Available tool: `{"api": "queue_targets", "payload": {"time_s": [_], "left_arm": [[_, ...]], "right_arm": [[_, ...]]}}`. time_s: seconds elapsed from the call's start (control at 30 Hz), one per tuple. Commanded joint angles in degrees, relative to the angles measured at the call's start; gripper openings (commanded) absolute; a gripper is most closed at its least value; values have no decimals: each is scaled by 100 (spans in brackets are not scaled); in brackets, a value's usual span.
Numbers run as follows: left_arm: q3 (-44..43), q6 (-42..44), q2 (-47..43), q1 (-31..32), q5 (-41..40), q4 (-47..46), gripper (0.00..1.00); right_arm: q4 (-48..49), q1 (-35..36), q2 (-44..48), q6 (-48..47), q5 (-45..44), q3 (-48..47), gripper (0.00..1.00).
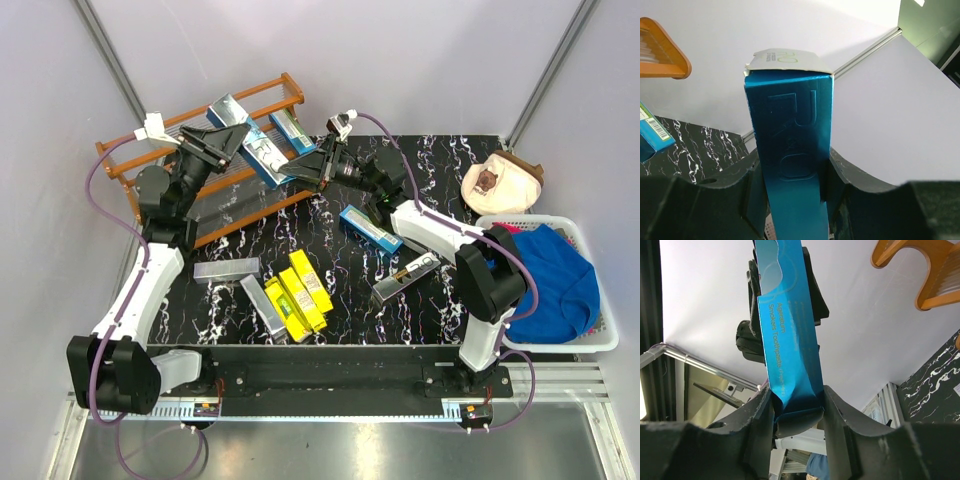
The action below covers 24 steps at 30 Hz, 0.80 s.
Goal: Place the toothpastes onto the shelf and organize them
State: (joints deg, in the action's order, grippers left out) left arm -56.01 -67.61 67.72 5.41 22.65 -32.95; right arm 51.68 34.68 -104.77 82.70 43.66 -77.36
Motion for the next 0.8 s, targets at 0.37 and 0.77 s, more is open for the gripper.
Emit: {"api": "queue_targets", "payload": {"time_s": [0.37,0.77], "left_arm": [[-656,1757,-277,4,-164,1813,99],[-1685,4054,-128,13,-2650,5526,99]], "right_arm": [[-870,-75,449,-728,46,-113,25],[-2363,-550,756,-1615,-112,599,23]]}}
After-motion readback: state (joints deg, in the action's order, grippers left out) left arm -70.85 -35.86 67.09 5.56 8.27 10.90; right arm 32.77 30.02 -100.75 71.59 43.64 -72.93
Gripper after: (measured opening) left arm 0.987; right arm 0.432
